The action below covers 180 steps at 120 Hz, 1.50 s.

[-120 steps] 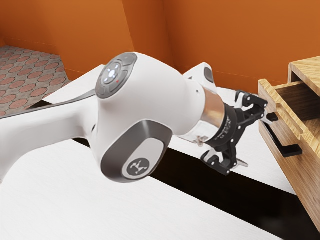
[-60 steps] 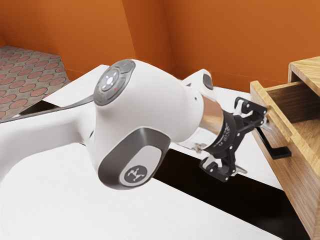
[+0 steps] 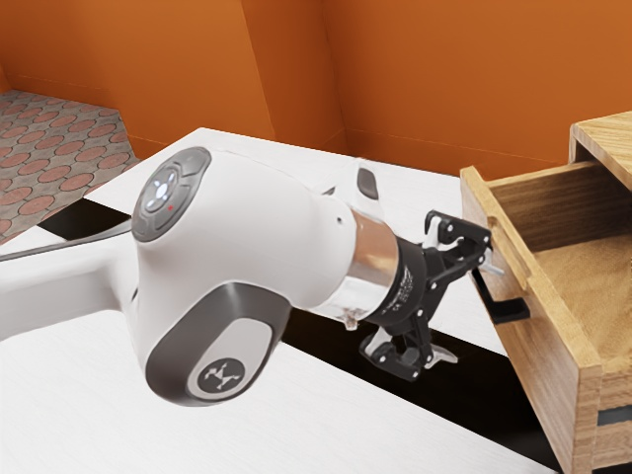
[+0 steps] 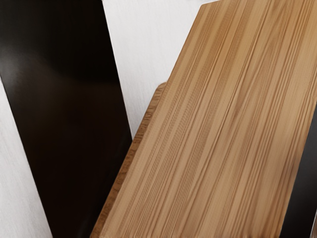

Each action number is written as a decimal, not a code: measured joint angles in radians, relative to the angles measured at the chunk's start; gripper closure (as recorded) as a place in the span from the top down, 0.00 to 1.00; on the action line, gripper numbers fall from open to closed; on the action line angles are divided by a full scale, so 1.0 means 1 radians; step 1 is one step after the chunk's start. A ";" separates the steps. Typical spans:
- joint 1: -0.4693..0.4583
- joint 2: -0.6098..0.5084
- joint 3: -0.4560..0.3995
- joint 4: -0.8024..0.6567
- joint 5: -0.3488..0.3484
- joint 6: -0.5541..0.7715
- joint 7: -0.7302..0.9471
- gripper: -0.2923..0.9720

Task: Pull the drawer handle with one arm to open the drawer

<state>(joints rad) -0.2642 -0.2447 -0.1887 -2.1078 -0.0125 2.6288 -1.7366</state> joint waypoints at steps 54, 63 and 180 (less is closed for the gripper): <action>0.004 -0.116 -0.001 -0.134 -0.054 0.038 -0.001 0.77; 0.013 -0.142 -0.003 -0.159 -0.059 0.042 -0.001 0.77; 0.128 -0.513 -0.054 -0.460 -0.106 0.028 -0.002 0.76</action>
<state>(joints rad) -0.1367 -0.7575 -0.2429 -2.5677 -0.1184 2.6569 -1.7389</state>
